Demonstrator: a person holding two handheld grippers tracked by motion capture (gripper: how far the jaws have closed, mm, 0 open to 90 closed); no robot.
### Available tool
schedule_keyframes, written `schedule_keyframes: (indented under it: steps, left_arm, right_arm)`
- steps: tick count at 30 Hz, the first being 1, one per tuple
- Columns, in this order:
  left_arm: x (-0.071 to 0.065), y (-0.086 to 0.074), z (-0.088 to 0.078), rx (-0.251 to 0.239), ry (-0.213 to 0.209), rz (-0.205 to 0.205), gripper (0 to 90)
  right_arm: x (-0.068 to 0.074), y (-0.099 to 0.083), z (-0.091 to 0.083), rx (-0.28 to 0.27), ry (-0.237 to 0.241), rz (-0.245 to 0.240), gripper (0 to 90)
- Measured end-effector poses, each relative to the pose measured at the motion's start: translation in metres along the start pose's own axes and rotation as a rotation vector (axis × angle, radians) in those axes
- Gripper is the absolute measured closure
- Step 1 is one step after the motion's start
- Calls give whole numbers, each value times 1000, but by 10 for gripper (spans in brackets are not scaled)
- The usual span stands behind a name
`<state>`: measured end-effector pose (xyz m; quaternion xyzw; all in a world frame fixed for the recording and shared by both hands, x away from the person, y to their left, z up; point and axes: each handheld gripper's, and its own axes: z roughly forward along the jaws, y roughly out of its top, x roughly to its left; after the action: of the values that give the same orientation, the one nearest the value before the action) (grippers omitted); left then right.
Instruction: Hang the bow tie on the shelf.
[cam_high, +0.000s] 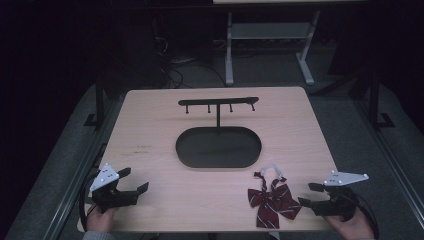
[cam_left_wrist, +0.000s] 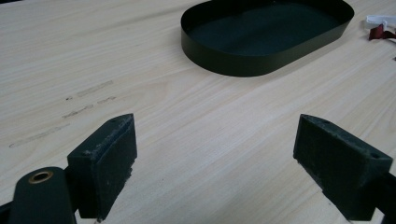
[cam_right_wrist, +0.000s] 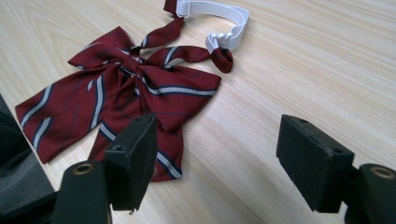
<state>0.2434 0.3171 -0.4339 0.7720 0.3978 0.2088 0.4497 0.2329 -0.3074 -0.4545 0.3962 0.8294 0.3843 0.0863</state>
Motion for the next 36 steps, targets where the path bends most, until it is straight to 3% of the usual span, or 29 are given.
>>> schedule_keyframes:
  steps: [8, 17, 20, 36]
  left_arm:
    - [-1, 0, 0, 2, -2, 1, 130]
    - [2, -2, -2, -13, 15, -18, 130]
    - [3, -2, -3, -19, 19, -22, 130]
    - [3, -1, -3, -21, 17, -14, 130]
  right_arm:
    - [1, 10, 3, 6, 23, -1, 300]
    - [2, 36, 7, 36, 1, -12, 353]
    - [3, 46, 12, 60, -17, -30, 363]
    - [-4, 90, 43, 130, 3, -37, 404]
